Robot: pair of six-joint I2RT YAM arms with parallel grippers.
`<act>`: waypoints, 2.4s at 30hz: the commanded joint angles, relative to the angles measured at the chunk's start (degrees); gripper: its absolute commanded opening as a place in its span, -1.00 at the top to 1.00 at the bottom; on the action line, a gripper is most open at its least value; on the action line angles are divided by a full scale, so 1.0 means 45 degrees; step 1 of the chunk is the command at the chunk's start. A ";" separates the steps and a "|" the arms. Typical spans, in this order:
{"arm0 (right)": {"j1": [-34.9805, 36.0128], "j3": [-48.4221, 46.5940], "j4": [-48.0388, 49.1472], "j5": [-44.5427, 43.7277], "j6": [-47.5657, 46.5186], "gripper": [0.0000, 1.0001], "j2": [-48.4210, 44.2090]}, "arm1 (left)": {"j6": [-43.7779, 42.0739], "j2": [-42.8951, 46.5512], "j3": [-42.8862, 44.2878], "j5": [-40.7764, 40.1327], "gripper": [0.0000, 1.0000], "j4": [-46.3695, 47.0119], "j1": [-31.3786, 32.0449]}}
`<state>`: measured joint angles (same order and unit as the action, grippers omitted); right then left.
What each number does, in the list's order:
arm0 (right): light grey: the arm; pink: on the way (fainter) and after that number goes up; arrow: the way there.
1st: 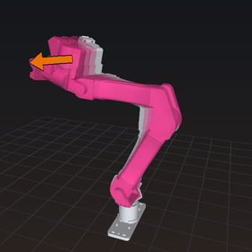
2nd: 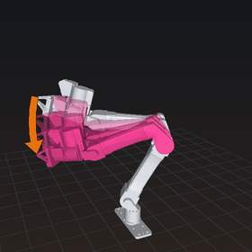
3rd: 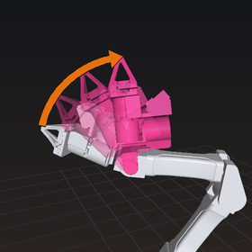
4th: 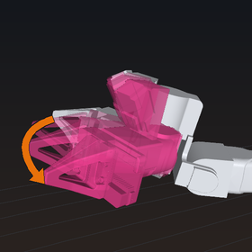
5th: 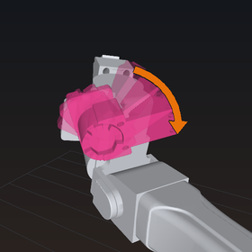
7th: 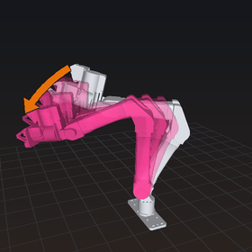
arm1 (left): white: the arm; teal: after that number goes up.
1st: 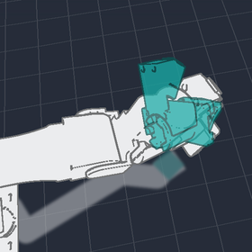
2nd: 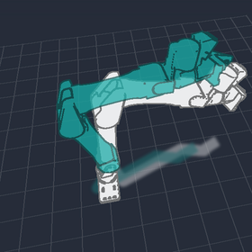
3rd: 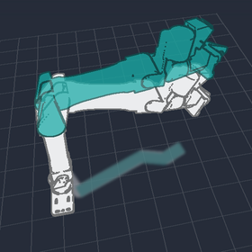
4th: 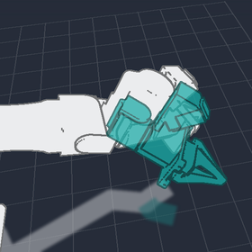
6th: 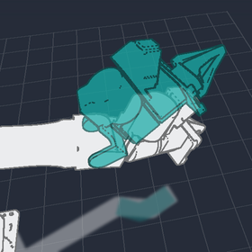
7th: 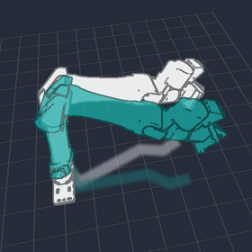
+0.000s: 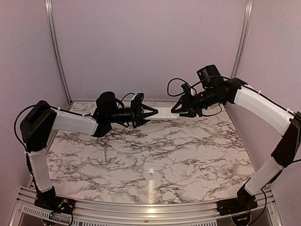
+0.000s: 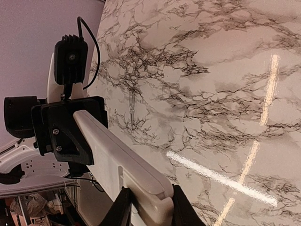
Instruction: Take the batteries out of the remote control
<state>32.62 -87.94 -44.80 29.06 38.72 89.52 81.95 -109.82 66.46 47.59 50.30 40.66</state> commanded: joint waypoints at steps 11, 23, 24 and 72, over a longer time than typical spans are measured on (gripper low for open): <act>0.0160 0.0418 -0.0145 -0.0051 -0.0625 0.51 -0.0996 | 0.0051 0.0708 -0.0304 -0.0244 1.00 0.0130 0.0221; -0.0237 0.1084 -0.0145 -0.0007 -0.0671 0.46 -0.1802 | 0.0123 0.0723 -0.0354 -0.0163 1.00 0.0223 0.0219; -0.0235 0.1085 -0.0165 -0.0014 -0.0672 0.44 -0.1825 | 0.0128 0.0731 -0.0369 -0.0163 1.00 0.0244 0.0211; -0.0257 0.2136 0.0948 0.0716 -0.0392 1.00 -0.2191 | 0.0197 0.1189 -0.1070 -0.0435 1.00 0.0618 0.0221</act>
<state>31.59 -78.50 -40.49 32.97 37.15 80.66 83.31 -107.33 61.93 45.93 50.22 41.71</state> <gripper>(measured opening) 0.074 0.172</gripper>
